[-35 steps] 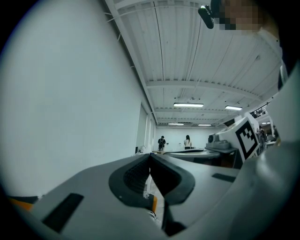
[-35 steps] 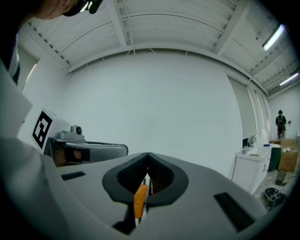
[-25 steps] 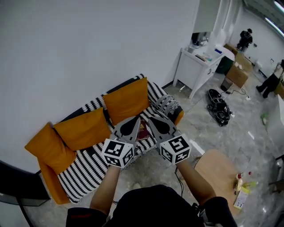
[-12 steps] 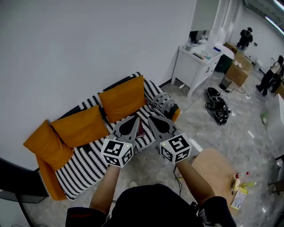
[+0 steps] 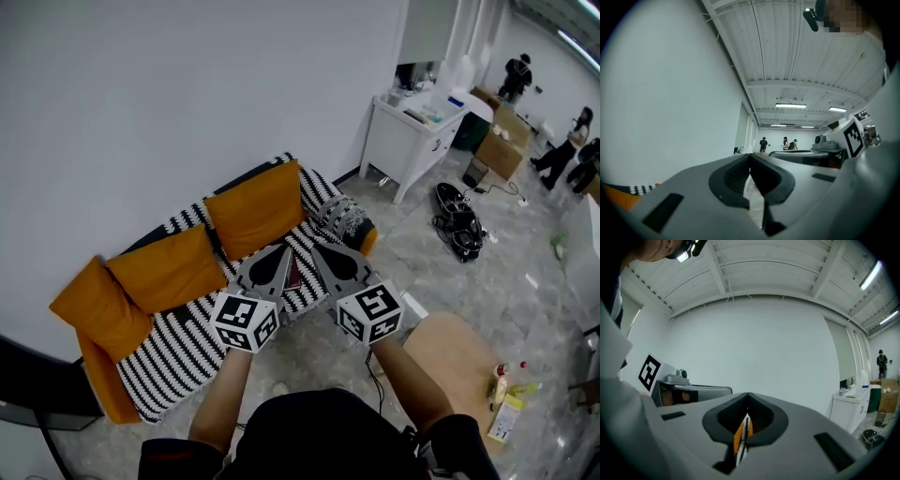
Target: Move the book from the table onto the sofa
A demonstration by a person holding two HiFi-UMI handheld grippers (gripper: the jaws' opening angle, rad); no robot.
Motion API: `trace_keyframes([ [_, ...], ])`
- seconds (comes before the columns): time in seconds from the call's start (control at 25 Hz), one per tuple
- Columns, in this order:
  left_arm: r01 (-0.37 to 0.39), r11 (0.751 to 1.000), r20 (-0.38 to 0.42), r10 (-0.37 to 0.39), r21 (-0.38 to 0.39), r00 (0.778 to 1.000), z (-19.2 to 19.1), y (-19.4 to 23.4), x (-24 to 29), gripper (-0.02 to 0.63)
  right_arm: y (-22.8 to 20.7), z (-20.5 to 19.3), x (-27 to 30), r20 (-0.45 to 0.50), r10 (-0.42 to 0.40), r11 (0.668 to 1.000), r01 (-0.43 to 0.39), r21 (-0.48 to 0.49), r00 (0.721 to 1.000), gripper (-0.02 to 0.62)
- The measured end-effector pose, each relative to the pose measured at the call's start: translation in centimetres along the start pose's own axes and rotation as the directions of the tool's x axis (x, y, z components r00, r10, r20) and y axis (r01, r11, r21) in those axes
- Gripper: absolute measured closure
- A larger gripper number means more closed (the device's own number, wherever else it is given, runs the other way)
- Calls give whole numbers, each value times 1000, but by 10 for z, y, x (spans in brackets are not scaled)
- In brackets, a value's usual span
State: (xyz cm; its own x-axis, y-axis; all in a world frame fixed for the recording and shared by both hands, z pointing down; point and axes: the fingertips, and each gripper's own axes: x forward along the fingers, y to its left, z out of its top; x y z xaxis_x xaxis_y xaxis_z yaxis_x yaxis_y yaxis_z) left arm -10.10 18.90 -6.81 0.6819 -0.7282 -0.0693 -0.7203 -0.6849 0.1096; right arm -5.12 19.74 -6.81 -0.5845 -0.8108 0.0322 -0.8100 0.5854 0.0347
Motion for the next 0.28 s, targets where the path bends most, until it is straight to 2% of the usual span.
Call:
trace_keyframes([
  [0.28,4,1000,2,-4,8,1000,0,-12,6,589,-8,1,-11,3,-2,1000,2,0,1000,580],
])
